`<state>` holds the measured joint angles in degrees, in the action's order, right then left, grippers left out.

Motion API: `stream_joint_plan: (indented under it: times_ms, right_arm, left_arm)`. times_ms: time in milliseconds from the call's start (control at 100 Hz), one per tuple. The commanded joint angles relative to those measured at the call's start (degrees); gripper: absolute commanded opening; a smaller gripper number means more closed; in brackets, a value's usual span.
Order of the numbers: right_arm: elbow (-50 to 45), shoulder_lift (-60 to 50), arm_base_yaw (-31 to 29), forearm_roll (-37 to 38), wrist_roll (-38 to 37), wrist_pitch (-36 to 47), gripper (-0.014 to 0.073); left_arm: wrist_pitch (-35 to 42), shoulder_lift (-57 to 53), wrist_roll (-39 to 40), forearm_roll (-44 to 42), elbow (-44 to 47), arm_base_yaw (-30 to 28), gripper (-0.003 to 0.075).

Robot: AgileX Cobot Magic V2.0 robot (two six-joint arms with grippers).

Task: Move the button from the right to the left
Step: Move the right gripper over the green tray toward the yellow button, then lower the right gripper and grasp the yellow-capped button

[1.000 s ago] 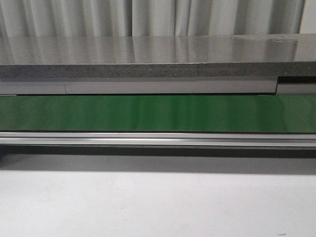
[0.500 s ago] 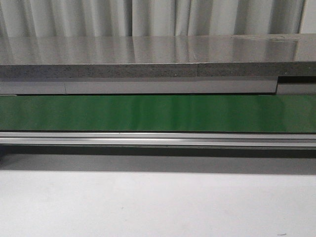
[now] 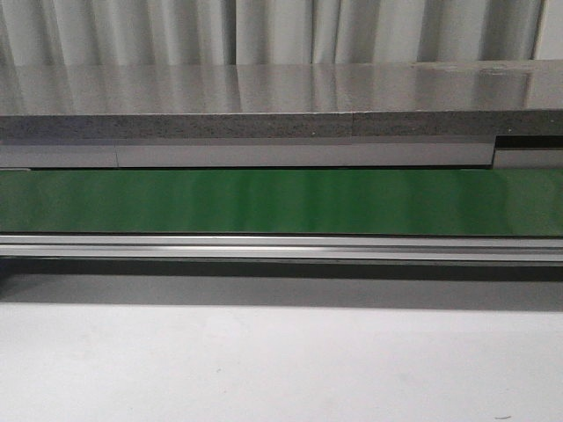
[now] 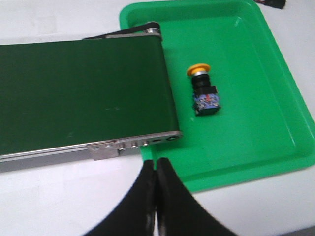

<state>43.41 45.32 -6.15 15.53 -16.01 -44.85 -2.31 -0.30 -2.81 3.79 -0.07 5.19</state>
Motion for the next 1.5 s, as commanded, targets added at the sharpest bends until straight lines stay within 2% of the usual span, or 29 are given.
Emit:
stream_joint_plan:
  times_ms: [0,100,150,270,360,460,580,680,910,980,1100,1490]
  right_arm:
    - [3.8,2.5,-3.8,1.1,0.8,0.6,-0.0046]
    - [5.1,5.2,-8.2,-0.4,3.9,0.3,0.0079]
    - [5.3,6.2,-10.2,-1.4,5.2,0.7,0.0185]
    - [5.3,8.6,-13.7,-2.5,5.9,0.8,0.0514]
    - [5.3,10.9,-16.2,-2.5,6.1,1.2,0.0671]
    - [6.2,14.6,-19.9,-2.6,8.6,1.5,0.0633]
    - [8.7,20.1,-23.0,-3.6,12.8,2.4,0.0634]
    - [11.0,24.6,-24.7,-7.4,16.0,5.9,0.0634]
    - [16.5,36.8,-25.3,-16.4,35.9,7.8,0.0634]
    - [18.5,40.6,-25.3,-19.4,39.3,7.8,0.0634]
    - [22.1,46.5,-25.3,-21.7,39.9,7.9,0.0634]
    - [31.2,59.9,-25.4,-22.4,39.9,7.5,0.0634]
  left_arm:
    - [4.5,-1.8,0.6,0.2,2.6,0.1,-0.0020]
    - [4.5,-1.8,0.6,0.2,2.6,0.1,-0.0020]
    - [4.5,-1.8,0.6,0.2,2.6,0.1,-0.0020]
    - [4.5,-1.8,0.6,0.2,2.6,0.1,-0.0020]
    - [4.5,-1.8,0.6,0.2,2.6,0.1,-0.0020]
    - [4.5,-1.8,0.6,0.2,2.6,0.1,-0.0020]
    - [4.5,-1.8,0.6,0.2,2.6,0.1,-0.0020]
    - [4.5,-1.8,0.6,0.2,2.6,0.1,-0.0020]
    - [4.5,-1.8,0.6,0.2,2.6,0.1,-0.0020]
    - [4.5,-1.8,0.6,0.2,2.6,0.1,-0.0020]
    - [4.5,-1.8,0.6,0.2,2.6,0.1,-0.0020]
    - [4.5,-1.8,0.6,0.2,2.6,0.1,-0.0020]
